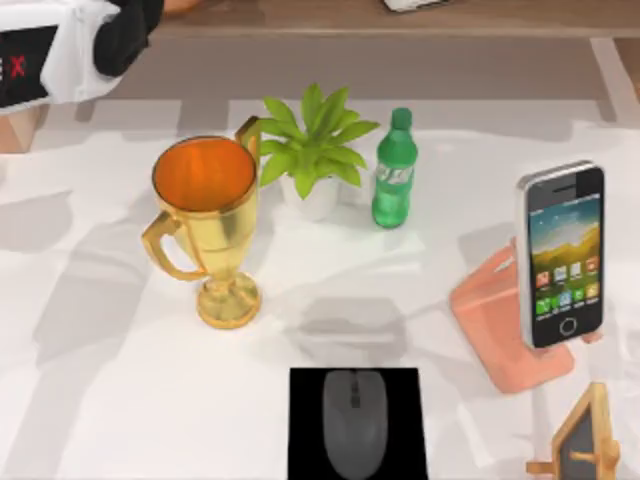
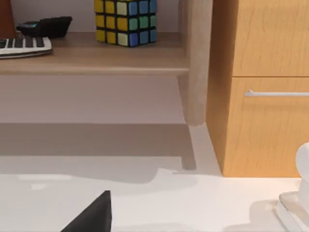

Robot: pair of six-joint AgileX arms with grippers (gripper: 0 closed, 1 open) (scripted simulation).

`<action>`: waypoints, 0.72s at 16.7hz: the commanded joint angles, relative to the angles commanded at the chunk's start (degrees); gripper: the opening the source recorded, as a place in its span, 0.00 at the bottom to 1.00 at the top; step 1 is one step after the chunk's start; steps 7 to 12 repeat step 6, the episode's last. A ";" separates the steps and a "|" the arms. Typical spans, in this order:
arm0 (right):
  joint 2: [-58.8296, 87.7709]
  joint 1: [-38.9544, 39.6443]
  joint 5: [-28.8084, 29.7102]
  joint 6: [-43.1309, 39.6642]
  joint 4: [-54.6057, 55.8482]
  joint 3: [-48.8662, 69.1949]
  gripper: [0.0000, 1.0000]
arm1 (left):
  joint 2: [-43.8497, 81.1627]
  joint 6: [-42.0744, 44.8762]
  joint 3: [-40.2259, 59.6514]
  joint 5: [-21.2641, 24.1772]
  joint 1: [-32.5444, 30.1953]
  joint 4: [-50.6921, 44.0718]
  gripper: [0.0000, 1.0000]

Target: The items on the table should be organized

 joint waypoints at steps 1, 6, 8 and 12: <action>0.00 0.00 0.00 0.00 0.00 0.00 1.00 | 0.00 0.00 0.00 0.00 0.00 0.00 1.00; 0.00 0.00 0.00 0.00 0.00 0.00 1.00 | 0.00 0.00 0.00 0.00 0.00 0.00 1.00; 0.00 0.00 0.00 0.00 0.00 0.00 1.00 | 0.00 0.00 0.00 0.00 0.00 0.00 1.00; 0.00 0.00 0.00 0.00 0.00 0.00 1.00 | 0.00 0.00 0.00 0.00 0.00 0.00 1.00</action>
